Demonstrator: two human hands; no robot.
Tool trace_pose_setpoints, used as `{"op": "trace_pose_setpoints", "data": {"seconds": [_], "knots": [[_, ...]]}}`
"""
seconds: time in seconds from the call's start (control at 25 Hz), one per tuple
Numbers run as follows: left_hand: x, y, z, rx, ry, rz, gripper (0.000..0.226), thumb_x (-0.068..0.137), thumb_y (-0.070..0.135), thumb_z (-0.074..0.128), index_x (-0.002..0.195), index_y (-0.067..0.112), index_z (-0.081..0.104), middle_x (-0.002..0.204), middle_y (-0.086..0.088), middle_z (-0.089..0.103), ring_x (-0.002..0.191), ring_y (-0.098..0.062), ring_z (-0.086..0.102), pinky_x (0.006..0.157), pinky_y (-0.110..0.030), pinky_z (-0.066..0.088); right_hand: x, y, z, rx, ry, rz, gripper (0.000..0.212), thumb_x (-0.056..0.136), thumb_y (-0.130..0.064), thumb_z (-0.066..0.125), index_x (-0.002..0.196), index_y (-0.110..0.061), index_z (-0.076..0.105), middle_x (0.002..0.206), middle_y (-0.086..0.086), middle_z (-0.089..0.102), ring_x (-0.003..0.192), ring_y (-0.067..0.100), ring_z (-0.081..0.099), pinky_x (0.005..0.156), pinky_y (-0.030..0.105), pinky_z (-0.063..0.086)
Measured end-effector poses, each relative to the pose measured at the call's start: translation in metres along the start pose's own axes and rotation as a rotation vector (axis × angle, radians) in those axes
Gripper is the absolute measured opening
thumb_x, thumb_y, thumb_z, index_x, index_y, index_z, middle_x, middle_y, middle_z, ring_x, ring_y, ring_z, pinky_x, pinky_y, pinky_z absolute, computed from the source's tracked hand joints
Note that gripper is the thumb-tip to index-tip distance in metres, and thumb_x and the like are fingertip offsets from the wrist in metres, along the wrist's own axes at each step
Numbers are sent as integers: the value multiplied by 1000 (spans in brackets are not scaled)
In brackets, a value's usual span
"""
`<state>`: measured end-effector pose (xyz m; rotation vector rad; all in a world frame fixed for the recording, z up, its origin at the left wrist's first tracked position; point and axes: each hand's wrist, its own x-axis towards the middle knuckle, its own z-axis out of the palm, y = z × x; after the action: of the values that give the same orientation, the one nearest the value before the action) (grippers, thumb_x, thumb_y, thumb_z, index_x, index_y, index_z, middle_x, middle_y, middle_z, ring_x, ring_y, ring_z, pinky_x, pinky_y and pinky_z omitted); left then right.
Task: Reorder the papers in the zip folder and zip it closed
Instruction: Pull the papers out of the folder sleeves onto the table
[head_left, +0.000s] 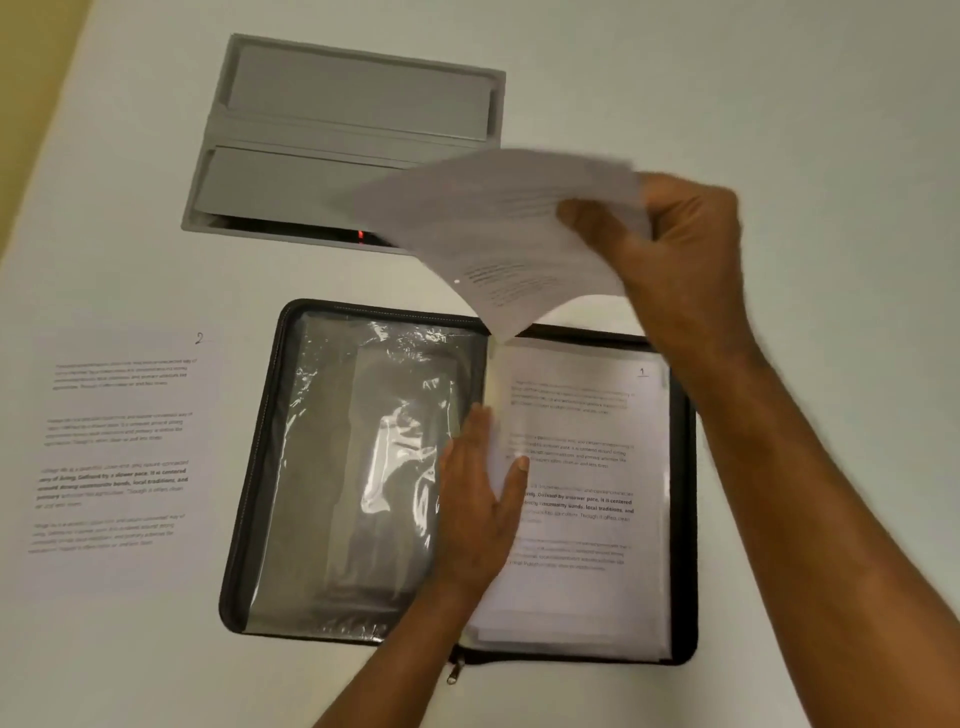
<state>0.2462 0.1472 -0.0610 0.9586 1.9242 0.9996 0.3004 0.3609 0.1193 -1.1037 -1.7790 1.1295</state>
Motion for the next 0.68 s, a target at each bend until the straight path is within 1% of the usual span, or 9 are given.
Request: {"op": "trace_pose_setpoints", "data": {"seconds": [0.08,0.12,0.16,0.24,0.32,0.36,0.44,0.56,0.68], "knots": [[9,20,-34,-418,60,-222,76,92,59,63,156,48,23,159,15,37,141,-3,43,111,-39,46,-20,-15,14,-27,-108,0,12,92,-28,78,92,-40,75,89,-22,76,86,6,74,73,32,60],[14,26,-55,-504,118,-252,81,88,57,69,154,50,23,154,15,42,136,-2,48,104,-33,51,-28,-21,21,-23,-143,12,11,92,-29,78,95,-39,75,93,-20,77,88,8,74,75,33,61],[21,27,-78,-542,165,-240,86,85,54,72,155,49,22,152,16,43,133,-2,50,98,-28,51,-35,-27,27,-8,-164,35,10,92,-28,77,97,-37,76,95,-18,78,89,9,75,76,33,62],[32,25,-127,-556,174,-153,93,82,42,74,158,41,20,154,20,39,136,-2,47,102,-22,46,-47,-41,40,38,-182,96,9,92,-26,78,98,-32,76,97,-15,78,89,10,75,76,30,62],[36,19,-165,-587,92,-91,83,84,27,74,156,24,33,152,11,50,134,-8,53,108,-26,46,-56,-54,54,109,-163,155,12,90,-24,78,102,-25,76,100,-8,79,89,14,76,75,30,63],[35,17,-179,-606,49,-93,73,84,22,74,150,16,43,143,4,61,130,-13,59,108,-31,50,-60,-59,61,156,-154,186,14,90,-24,77,104,-23,75,102,-6,79,91,16,77,76,32,64],[24,10,-205,-629,24,-148,53,86,17,72,136,5,57,126,-5,72,117,-23,68,98,-37,57,-66,-64,83,244,-143,263,19,91,-25,76,109,-20,73,106,-3,79,93,20,77,77,36,64],[2,-12,-239,-611,110,-255,27,94,19,69,116,3,70,109,-10,77,100,-29,75,83,-37,62,-74,-51,128,314,-95,387,23,93,-25,75,115,-18,72,107,-2,79,94,20,77,78,36,64],[-16,-47,-287,-491,184,-377,22,97,26,67,108,9,75,100,-7,79,91,-25,77,78,-36,62,-100,-22,190,341,-153,610,30,95,-28,73,122,-16,67,105,-2,80,91,20,78,77,39,64]]}}
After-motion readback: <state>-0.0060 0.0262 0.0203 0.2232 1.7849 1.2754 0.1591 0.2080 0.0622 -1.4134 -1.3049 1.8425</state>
